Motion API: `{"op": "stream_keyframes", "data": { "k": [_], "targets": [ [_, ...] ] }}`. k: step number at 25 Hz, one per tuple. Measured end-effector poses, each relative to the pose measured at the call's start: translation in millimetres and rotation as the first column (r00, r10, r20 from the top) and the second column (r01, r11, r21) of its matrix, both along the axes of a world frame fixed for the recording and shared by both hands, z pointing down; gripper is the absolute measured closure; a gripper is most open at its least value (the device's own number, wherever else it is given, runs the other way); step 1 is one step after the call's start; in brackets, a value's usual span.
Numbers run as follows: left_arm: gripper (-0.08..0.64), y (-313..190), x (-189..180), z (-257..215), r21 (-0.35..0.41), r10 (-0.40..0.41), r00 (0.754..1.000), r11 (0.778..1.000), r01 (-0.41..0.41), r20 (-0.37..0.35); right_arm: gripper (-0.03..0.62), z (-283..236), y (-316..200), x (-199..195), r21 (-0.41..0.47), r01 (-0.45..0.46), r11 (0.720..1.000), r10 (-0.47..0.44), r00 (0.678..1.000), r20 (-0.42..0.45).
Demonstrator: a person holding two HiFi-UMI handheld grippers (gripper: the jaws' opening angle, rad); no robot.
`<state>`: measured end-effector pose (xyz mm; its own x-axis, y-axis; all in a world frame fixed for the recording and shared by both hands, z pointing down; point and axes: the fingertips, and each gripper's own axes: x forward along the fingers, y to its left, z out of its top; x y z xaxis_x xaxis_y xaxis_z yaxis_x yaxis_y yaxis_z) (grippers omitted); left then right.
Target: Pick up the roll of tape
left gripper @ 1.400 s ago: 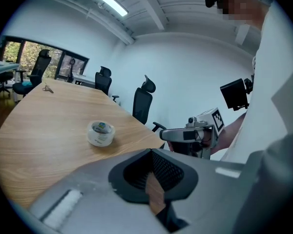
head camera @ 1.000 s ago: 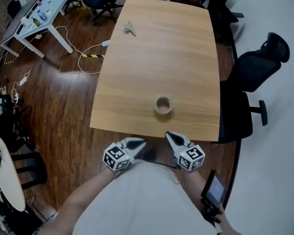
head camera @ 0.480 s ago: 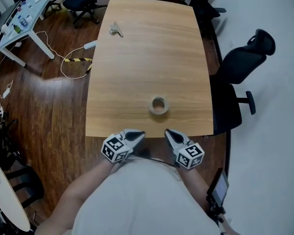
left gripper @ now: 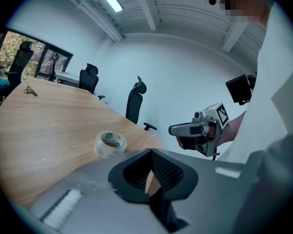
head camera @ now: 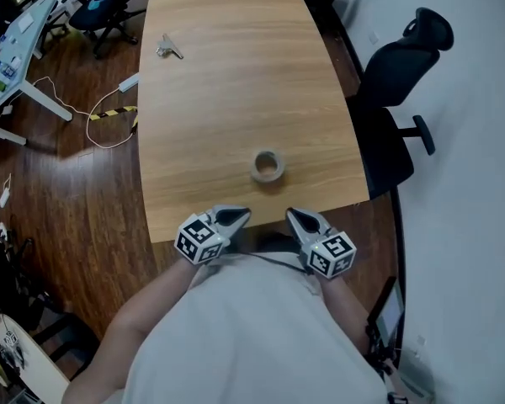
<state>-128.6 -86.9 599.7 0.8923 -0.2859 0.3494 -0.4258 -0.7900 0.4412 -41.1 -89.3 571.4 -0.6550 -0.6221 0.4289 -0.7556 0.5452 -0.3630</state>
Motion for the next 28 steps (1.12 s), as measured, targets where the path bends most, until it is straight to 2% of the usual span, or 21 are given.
{"op": "stream_keyframes", "data": {
  "k": [7,10,15,19,23,26,28],
  "targets": [
    [0.555,-11,4,0,0.006,0.009,0.998,1.0,-0.009,0.07,0.586,13,-15,14,-0.008,-0.026,1.0,0.027,0.999,0.043],
    [0.555,-24,17,5,-0.002,-0.037,0.994,0.999,0.037,0.103,0.586,18,-24,26,-0.013,0.014,1.0,-0.013,0.998,0.067],
    [0.555,-45,63,-1,0.002,-0.079,0.992,0.997,0.079,0.097,0.586,18,-47,57,-0.022,0.103,0.994,-0.1,0.988,0.115],
    [0.555,-56,84,2,0.003,-0.112,0.981,0.994,0.113,0.161,0.586,20,-63,70,-0.033,0.156,0.987,-0.15,0.978,0.147],
    [0.554,-63,92,20,-0.021,-0.132,0.953,0.989,0.143,0.271,0.586,24,-74,79,-0.039,0.218,0.975,-0.208,0.964,0.167],
    [0.534,-70,85,39,-0.053,-0.156,0.914,0.981,0.189,0.374,0.586,28,-78,84,-0.043,0.254,0.966,-0.243,0.953,0.182],
    [0.496,-75,83,52,-0.076,-0.147,0.886,0.977,0.2,0.441,0.586,30,-80,88,-0.044,0.276,0.96,-0.263,0.945,0.193]
  ]
}}
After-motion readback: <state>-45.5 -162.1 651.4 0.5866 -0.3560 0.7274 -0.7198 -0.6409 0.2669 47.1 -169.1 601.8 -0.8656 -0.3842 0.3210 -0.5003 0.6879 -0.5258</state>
